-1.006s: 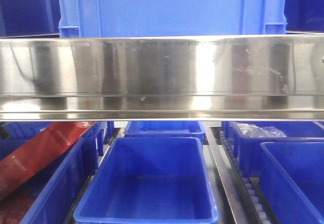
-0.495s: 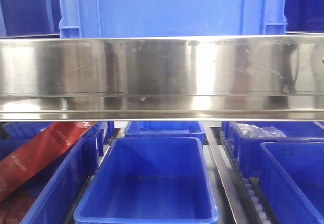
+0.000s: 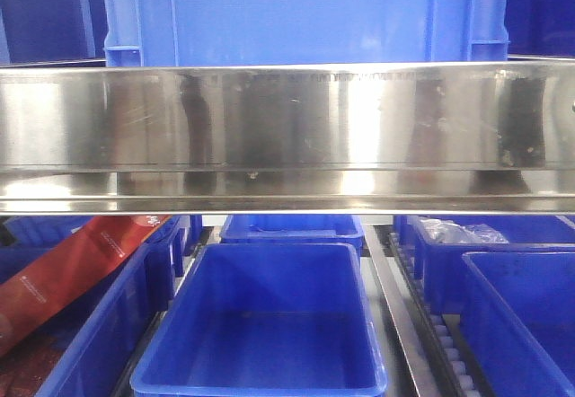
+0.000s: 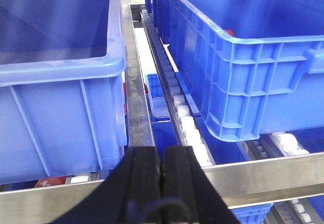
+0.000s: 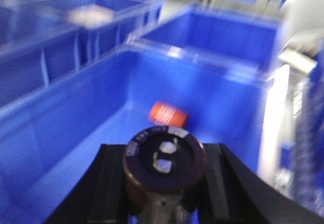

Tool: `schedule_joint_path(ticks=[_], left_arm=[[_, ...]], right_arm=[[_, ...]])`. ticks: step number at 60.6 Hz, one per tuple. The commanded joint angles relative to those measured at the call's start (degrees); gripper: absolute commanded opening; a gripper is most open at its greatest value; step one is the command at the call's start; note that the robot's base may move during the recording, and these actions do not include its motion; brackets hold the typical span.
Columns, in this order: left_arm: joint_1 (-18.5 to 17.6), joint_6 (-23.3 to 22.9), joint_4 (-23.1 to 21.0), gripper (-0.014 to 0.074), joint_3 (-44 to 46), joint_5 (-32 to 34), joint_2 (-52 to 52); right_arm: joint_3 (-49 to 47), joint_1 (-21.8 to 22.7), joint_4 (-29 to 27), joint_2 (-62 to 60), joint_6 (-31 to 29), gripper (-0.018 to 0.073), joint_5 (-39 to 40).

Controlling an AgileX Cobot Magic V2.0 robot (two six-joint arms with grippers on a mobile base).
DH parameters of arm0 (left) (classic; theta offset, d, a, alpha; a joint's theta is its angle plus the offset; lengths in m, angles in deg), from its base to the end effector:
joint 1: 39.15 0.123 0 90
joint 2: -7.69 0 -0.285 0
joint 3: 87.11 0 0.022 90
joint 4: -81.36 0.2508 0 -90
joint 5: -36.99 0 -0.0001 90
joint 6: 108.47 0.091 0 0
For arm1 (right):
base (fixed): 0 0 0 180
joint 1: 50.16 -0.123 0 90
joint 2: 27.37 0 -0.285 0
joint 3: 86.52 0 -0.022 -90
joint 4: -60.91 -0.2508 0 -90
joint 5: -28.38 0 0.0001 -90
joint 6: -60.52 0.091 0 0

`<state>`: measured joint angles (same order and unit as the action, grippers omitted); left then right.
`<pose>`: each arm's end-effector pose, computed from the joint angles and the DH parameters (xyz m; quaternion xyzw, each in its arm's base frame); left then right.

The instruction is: Place cylindrical capacitor in blue bin on shelf

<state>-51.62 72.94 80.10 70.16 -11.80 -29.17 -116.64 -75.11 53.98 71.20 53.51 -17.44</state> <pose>0.0616 -0.0152 0.4111 0.0970 0.8051 -0.0673 0.5813 0.3144 0.1550 0.4804 -0.2194 0.8093 0.1430 0.5258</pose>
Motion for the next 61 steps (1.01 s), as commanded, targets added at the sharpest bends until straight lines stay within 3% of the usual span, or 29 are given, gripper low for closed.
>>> schedule_joint_path(ticks=[1, 8, 12, 19, 22, 29, 38, 44, 61], left_arm=[[0.2, -0.5, -0.7, -0.0083, 0.0, 0.7, 0.3], [0.2, -0.5, -0.7, -0.0083, 0.0, 0.7, 0.3], [0.2, -0.5, -0.7, -0.0083, 0.0, 0.7, 0.3], [0.2, -0.5, -0.7, -0.0083, 0.0, 0.7, 0.3], [0.2, -0.5, -0.7, -0.0083, 0.0, 0.7, 0.3], [0.2, -0.5, -0.7, -0.0083, 0.0, 0.7, 0.3], [0.2, -0.5, -0.7, -0.0083, 0.0, 0.7, 0.3], [0.2, -0.5, -0.7, -0.0083, 0.0, 0.7, 0.3], [0.2, -0.5, -0.7, -0.0083, 0.0, 0.7, 0.3]], right_arm=[[-3.9, -0.4, -0.1, 5.3, -0.5, -0.0122, -2.3], [-5.6, -0.4, -1.7, 10.5, -0.5, -0.0115, -2.5], [-6.0, -0.4, -1.7, 12.7, -0.5, -0.0052, -2.5], [-6.0, -0.4, -1.7, 14.8, -0.5, 0.0209, -3.0], [-6.0, -0.4, -1.8, 15.2, -0.5, 0.0375, -3.3], [-6.1, -0.4, -1.8, 15.2, -0.5, 0.0579, -3.4], [-8.4, -0.4, -1.8, 15.2, -0.5, 0.0537, -5.5], [-10.7, -0.4, -1.8, 14.6, -0.5, 0.0463, -7.7], [-11.2, -0.3, -1.8, 7.0, -0.5, 0.0026, -10.6]])
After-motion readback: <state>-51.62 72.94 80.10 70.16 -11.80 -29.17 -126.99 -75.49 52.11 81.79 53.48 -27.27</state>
